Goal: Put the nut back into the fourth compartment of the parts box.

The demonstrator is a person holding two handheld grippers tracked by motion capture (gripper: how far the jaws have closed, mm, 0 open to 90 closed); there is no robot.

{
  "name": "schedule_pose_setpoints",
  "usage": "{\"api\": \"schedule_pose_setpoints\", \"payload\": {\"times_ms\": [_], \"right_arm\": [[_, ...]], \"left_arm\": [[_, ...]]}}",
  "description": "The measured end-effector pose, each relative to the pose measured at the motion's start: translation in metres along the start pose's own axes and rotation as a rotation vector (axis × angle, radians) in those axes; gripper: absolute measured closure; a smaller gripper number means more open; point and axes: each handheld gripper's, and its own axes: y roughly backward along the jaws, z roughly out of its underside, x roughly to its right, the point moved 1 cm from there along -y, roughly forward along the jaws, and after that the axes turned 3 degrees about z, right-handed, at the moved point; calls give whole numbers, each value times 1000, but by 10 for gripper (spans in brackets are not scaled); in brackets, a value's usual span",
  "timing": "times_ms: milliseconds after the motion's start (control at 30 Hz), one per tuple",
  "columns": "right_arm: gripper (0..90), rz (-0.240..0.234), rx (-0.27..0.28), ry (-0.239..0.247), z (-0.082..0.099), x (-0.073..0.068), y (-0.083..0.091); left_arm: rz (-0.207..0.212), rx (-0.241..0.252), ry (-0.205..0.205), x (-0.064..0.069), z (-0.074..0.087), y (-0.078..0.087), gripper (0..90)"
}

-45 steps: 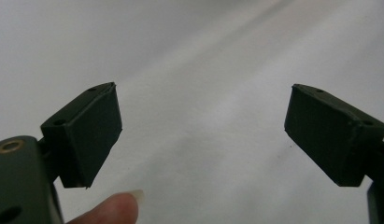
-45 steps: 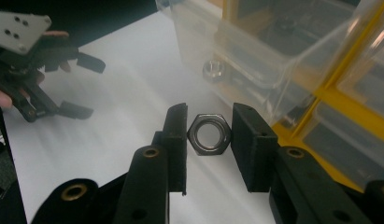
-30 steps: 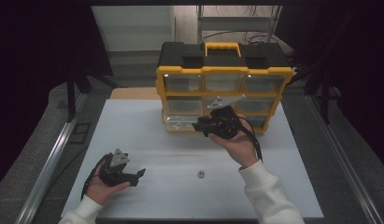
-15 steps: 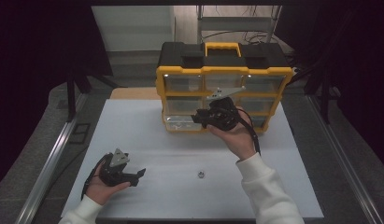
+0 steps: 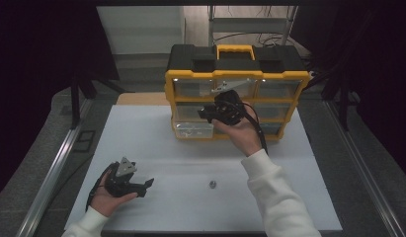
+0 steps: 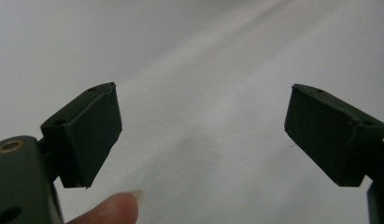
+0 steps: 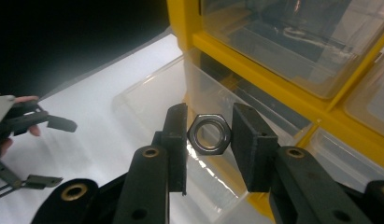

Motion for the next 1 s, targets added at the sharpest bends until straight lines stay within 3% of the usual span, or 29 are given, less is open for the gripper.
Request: {"api": "schedule_pose_setpoints", "payload": {"times_ms": [233, 467, 567, 633, 800, 1000], "right_arm": [[678, 28, -36, -16, 3, 9, -23], [671, 31, -30, -26, 4, 11, -35], [422, 26, 3, -1, 4, 6, -37], [347, 43, 17, 10, 4, 4, -36], [268, 24, 58, -5, 10, 1, -24], [243, 7, 75, 7, 28, 0, -7]], "left_arm": [[1, 0, 0, 0, 0, 0, 119], [2, 0, -1, 0, 0, -1, 119], [1, 1, -1, 0, 0, 0, 119], [1, 1, 0, 0, 0, 0, 119], [1, 2, 0, 0, 0, 0, 119], [-5, 10, 4, 1, -1, 2, 119]]}}
